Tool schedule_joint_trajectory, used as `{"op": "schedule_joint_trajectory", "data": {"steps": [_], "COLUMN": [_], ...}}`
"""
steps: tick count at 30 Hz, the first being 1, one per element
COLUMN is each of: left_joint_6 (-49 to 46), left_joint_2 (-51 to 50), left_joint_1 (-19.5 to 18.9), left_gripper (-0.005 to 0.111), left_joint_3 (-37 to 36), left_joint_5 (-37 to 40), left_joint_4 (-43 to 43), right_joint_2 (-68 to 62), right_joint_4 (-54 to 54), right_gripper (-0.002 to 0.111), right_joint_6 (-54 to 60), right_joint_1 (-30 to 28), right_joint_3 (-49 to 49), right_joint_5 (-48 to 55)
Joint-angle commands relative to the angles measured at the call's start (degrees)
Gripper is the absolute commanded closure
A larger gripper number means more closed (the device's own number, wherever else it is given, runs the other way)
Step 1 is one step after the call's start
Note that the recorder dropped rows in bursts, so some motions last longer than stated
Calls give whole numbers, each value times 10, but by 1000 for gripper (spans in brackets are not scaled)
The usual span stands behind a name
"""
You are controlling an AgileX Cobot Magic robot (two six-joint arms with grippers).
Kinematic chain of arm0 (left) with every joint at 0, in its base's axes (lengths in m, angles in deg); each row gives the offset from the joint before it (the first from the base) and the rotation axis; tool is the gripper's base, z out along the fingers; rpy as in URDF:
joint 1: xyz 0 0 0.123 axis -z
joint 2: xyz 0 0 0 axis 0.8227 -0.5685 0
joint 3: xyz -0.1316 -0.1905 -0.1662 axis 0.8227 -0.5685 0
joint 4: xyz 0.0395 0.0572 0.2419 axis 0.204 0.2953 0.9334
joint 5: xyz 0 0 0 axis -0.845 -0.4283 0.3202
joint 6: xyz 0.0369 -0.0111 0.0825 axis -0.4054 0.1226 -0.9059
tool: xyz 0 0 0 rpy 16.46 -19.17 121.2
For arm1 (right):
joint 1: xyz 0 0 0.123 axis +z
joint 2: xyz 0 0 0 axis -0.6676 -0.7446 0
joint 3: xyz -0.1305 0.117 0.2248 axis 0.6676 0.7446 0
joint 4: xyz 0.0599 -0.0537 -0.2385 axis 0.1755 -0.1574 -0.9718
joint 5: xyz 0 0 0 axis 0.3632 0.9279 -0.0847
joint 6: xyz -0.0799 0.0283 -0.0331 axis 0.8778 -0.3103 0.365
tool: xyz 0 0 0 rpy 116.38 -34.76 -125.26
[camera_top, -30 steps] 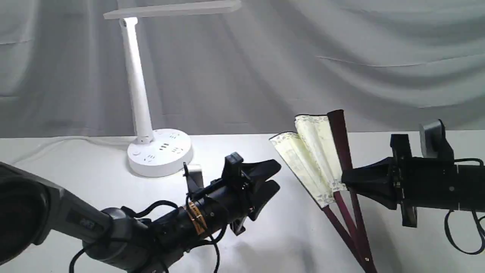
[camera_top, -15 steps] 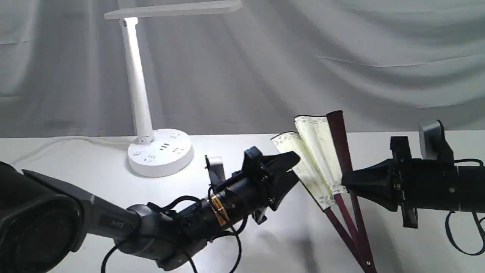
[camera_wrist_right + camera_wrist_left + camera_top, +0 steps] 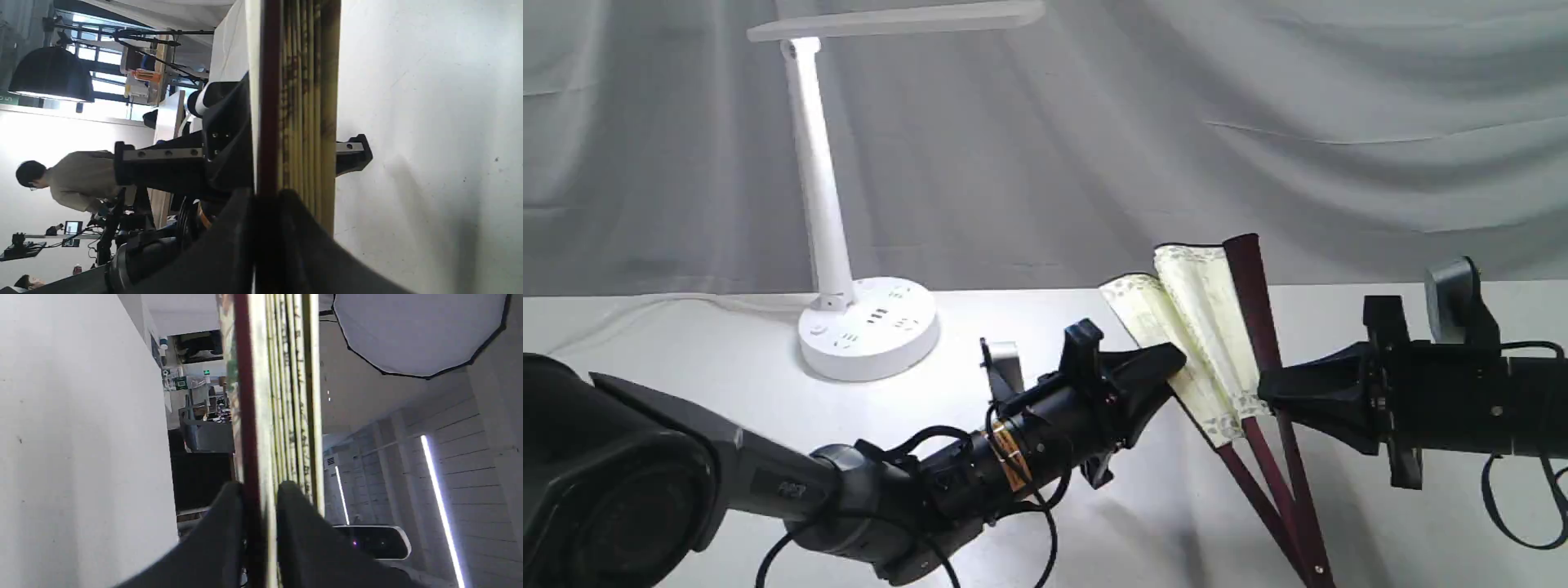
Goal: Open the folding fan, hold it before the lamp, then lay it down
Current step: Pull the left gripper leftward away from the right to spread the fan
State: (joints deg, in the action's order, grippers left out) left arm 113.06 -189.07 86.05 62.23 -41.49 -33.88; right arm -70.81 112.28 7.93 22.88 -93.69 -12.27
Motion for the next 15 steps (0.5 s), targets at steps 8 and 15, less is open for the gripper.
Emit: {"op": "schedule_joint_trajectory", "data": {"steps": [8, 15], "left_joint_6": [28, 31], "left_joint_2": [0, 0], "left_joint_1": [2, 2], "left_gripper": [107, 107], "left_joint_3": [3, 3], "left_joint_5": [-10, -16], "left_joint_4": [-3, -33], "right_joint_2": [8, 8], "right_joint_4": [10, 29], "right_gripper": [108, 108], "right_joint_6": [7, 15], "right_joint_1": [-2, -2], "right_joint_3": [1, 1], "right_joint_5": [10, 10]}}
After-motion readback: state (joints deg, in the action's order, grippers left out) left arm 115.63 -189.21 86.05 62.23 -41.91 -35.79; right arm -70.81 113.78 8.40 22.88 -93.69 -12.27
